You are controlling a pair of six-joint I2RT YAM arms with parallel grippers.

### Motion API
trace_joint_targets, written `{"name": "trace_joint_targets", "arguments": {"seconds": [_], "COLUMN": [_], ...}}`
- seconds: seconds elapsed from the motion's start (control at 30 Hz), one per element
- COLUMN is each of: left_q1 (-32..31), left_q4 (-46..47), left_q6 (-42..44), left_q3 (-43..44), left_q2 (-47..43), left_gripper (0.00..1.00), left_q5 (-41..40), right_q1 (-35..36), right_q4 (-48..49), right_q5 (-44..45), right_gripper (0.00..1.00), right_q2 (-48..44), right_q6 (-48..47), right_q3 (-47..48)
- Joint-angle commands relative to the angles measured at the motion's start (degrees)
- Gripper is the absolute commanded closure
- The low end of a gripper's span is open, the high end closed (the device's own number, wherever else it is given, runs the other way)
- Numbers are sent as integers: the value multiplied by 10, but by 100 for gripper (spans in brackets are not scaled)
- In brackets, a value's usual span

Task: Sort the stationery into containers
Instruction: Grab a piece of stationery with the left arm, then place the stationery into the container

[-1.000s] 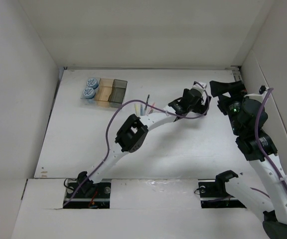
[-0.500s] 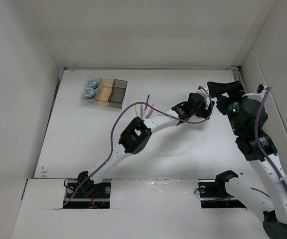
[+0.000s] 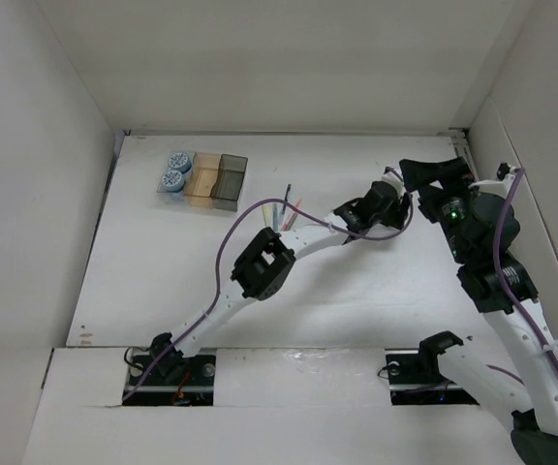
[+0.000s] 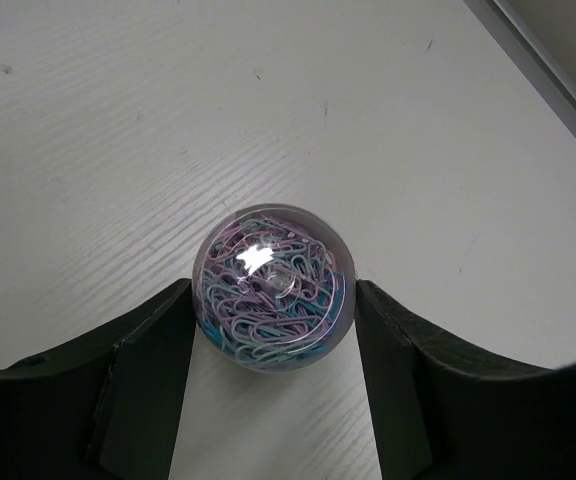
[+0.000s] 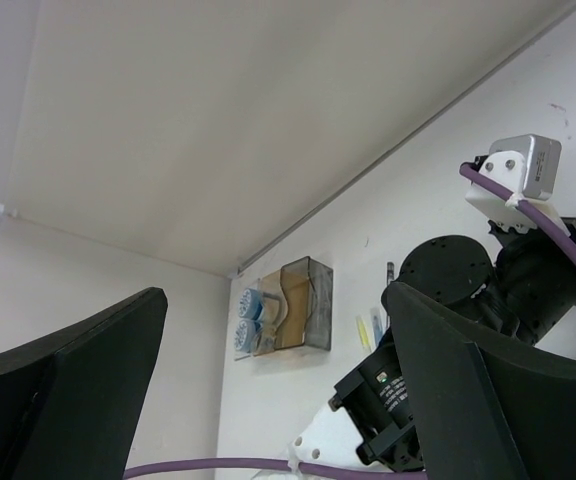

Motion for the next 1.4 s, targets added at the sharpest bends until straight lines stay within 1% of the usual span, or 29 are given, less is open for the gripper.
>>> {"name": "trace_joint_targets", "arguments": {"seconds": [0.0, 0.1, 0.13, 0.2, 0.37, 0.43, 0.5, 0.53, 0.6, 0.7, 0.77, 0.8, 0.83, 0.87, 0.9, 0.93, 0.97, 1.0, 1.03, 1.07, 1.1, 1.13, 1.17, 1.2, 1.23, 1.27, 1.37], "left_q1": [-3, -3, -3, -3, -3, -3, -3, -3, -3, 26, 45, 70, 85, 100, 133, 153, 173, 194, 235, 256, 277, 312, 327, 357, 357, 383, 424], "left_q4": [36, 52, 58, 73, 101, 127, 141, 148, 154, 148, 148, 143, 143, 153, 160, 160, 160, 160, 154, 154, 149, 141, 141, 126, 125, 125, 113], "left_q6": [2, 2, 2, 2, 2, -4, -4, -4, 3, 3, 3, -11, -19, -26, -31, -46, -55, -62, -71, -85, -91, -91, -91, -97, -97, -102, -102], "left_q3": [12, -24, -35, -66, -125, -175, -224, -238, -260, -299, -337, -349, -363, -400, -419, -437, -462, -474, -485, -496, -510, -516, -521, -527, -534, -540, -551], "left_q2": [-10, -43, -52, -82, -152, -199, -232, -262, -290, -338, -376, -388, -401, -416, -446, -459, -472, -493, -503, -510, -518, -529, -529, -536, -542, -542, -542], "left_gripper": [47, 53, 57, 60, 62, 64, 64, 65, 65, 67, 67, 67, 67, 67, 67, 67, 67, 67, 67, 67, 67, 67, 67, 67, 67, 67, 67], "left_q5": [-13, -8, -8, -8, -8, -8, -23, -40, -56, -77, -98, -98, -103, -103, -111, -111, -111, -111, -111, -111, -111, -123, -128, -142, -142, -134, -139], "right_q1": [8, 8, 8, 8, 8, 8, 8, 8, 8, 8, 8, 8, 8, 8, 8, 8, 8, 8, 13, 13, 13, 13, 13, 18, 19, 25, 33], "right_q4": [27, 27, 27, 27, 12, 6, -1, -1, -6, -6, -6, -6, -6, -6, -6, 1, 10, 16, 21, 26, 32, 32, 45, 46, 53, 67, 81], "right_q5": [-9, -4, -4, -4, -4, 1, 1, 1, 1, 7, 7, 1, -6, -11, -20, -26, -31, -31, -37, -44, -44, -57, -64, -70, -70, -70, -70], "right_gripper": [2, 4, 4, 4, 4, 4, 4, 4, 4, 4, 6, 7, 10, 19, 26, 34, 48, 53, 62, 69, 78, 83, 87, 92, 93, 93, 93], "right_q2": [-8, -15, -21, -26, -37, -46, -59, -68, -76, -81, -76, -76, -71, -71, -71, -71, -66, -65, -59, -46, -39, -30, -23, -9, -9, -1, 6], "right_q6": [-12, -12, -12, -12, -12, -17, -17, -17, -17, -17, -17, -17, -17, -17, -17, -17, -17, -17, -17, -17, -17, -17, -12, -12, -7, -7, -1], "right_q3": [-3, -3, -3, -3, 17, 22, 28, 28, 34, 29, 29, 23, 23, 18, 18, 5, -2, -8, -14, -20, -28, -28, -38, -46, -46, -60, -74]}}
